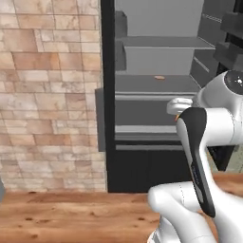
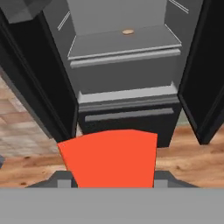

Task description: Pick the cheese from the fridge and the cheese grater from the cabinet and place them next to the salad bowl.

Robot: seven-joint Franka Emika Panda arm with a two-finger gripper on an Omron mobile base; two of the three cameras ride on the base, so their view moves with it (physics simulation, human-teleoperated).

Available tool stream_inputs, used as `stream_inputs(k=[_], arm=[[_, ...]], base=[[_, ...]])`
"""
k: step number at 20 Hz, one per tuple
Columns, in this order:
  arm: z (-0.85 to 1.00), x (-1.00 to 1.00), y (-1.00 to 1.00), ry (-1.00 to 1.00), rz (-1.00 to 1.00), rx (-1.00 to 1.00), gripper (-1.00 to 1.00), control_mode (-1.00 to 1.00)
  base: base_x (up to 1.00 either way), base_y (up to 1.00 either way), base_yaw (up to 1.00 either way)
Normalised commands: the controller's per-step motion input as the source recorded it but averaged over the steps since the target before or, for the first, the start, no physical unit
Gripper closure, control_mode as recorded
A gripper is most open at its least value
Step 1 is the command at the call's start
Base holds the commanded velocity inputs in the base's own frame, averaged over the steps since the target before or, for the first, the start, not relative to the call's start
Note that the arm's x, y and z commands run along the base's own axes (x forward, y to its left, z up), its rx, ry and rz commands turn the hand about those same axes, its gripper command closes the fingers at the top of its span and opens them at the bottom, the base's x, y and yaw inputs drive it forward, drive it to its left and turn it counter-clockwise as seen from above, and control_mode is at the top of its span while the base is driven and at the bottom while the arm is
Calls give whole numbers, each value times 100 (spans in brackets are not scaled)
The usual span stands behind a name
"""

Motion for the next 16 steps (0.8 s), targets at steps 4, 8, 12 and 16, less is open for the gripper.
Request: stream_inputs(k=[4, 8, 12, 16], arm=[[0, 0, 0, 0, 0, 0, 100, 100], [0, 0, 0, 0, 0, 0, 100, 100], [0, 0, 0, 0, 0, 0, 100, 100], [0, 0, 0, 0, 0, 0, 100, 100]], base=[[-40, -11, 63], [-34, -7, 71], [-24, -1, 76], [-13, 0, 85]])
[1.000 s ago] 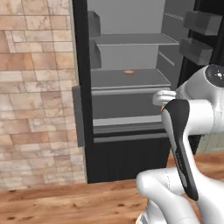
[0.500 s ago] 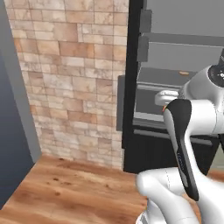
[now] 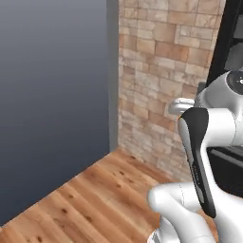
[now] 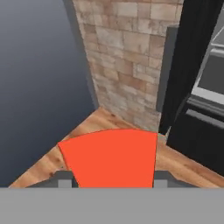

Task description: Pick the cheese from the fridge and the cheese grater from the cabinet and place them next to the salad bowl.

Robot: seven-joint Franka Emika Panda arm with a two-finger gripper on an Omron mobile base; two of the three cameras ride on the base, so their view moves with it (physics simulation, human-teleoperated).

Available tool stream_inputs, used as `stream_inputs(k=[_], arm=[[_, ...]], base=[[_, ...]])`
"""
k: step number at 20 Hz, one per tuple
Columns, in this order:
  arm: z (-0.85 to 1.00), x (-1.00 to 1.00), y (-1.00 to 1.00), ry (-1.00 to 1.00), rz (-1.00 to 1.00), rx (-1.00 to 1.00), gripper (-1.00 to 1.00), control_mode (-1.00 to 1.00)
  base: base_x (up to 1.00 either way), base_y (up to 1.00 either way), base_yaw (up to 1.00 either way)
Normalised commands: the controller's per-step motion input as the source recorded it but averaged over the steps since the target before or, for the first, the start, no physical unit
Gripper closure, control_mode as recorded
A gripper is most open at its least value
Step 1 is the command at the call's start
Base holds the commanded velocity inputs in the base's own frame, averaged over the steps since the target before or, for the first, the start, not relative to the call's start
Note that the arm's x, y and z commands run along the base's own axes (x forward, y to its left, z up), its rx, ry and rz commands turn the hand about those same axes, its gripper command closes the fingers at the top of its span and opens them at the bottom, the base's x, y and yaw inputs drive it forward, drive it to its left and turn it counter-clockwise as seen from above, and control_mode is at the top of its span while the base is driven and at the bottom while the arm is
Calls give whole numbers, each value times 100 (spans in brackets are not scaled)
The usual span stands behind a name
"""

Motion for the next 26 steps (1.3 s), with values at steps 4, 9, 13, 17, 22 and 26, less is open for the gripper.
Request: stream_inputs(k=[4, 9, 13, 17, 22, 26], arm=[[0, 0, 0, 0, 0, 0, 100, 100], [0, 0, 0, 0, 0, 0, 100, 100], [0, 0, 0, 0, 0, 0, 100, 100], [0, 0, 0, 0, 0, 0, 100, 100], [0, 0, 0, 0, 0, 0, 100, 100], [0, 0, 0, 0, 0, 0, 100, 100]], base=[[-8, 0, 89], [-4, 0, 90], [0, 0, 88], [0, 1, 85], [4, 2, 78], [6, 1, 78]])
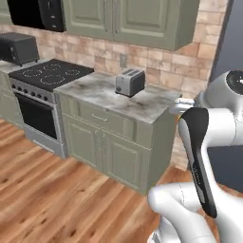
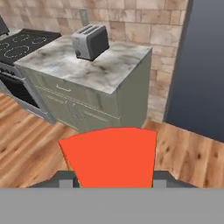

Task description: Pick the cheese from the fridge and the cheese grater from the cabinet and place them next to the salad bowl.

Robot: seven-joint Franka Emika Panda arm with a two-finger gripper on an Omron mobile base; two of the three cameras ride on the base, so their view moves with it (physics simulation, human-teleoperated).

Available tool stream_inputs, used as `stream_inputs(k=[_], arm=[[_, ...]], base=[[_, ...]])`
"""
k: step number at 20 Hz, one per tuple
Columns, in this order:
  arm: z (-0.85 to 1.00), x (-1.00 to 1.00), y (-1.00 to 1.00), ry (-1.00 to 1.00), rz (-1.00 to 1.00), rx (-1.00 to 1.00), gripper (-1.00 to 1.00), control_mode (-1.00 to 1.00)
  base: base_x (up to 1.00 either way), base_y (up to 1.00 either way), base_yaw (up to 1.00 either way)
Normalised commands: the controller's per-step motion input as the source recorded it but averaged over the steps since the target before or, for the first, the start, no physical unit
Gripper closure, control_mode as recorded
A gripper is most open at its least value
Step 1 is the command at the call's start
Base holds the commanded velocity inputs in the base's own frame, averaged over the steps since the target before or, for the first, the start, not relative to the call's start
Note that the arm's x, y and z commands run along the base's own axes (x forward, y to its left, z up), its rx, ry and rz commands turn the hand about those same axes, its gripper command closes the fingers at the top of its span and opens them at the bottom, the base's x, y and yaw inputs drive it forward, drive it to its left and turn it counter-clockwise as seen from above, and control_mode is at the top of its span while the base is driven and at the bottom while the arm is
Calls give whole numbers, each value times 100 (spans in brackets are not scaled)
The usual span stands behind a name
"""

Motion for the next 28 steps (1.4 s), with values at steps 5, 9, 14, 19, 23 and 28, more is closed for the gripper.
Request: stream_inputs(k=[5, 9, 14, 19, 23, 28], arm=[[0, 0, 0, 0, 0, 0, 100, 100], [0, 0, 0, 0, 0, 0, 100, 100], [0, 0, 0, 0, 0, 0, 100, 100], [0, 0, 0, 0, 0, 0, 100, 100], [0, 0, 0, 0, 0, 0, 100, 100], [0, 0, 0, 0, 0, 0, 100, 100]], base=[[12, 2, 75], [25, 0, 74], [40, 1, 61], [57, 7, 44], [65, 8, 39], [73, 9, 35]])
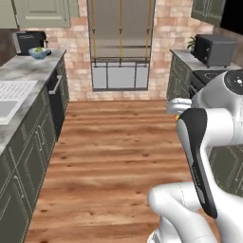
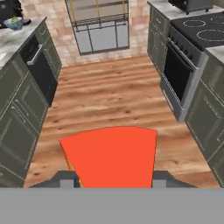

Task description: Pick the cheese from the fridge and the cheese grater from the cabinet and place them next to the salad bowl.

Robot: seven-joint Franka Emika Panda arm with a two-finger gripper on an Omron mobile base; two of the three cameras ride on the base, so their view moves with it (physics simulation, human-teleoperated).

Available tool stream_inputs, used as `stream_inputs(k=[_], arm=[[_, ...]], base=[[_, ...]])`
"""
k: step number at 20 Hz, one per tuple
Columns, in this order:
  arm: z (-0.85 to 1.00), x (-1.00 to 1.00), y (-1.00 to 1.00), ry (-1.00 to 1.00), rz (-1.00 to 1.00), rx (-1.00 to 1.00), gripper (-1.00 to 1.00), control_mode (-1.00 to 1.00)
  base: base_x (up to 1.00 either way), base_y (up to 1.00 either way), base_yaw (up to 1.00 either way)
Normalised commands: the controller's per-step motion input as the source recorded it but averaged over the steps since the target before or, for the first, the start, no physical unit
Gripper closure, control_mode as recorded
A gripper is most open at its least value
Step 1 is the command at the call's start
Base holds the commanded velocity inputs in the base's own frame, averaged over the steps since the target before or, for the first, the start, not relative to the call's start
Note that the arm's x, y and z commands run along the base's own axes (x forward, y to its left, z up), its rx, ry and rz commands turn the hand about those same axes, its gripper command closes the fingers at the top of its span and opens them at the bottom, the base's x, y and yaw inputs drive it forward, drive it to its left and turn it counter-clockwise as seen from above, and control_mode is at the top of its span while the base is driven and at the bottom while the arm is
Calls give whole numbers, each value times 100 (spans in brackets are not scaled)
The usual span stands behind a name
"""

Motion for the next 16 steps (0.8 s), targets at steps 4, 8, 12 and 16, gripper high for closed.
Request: stream_inputs(k=[4, 8, 12, 16], arm=[[0, 0, 0, 0, 0, 0, 100, 100], [0, 0, 0, 0, 0, 0, 100, 100], [0, 0, 0, 0, 0, 0, 100, 100], [0, 0, 0, 0, 0, 0, 100, 100]], base=[[84, 9, 26], [88, 2, 19], [89, 0, 13], [89, 0, 11]])
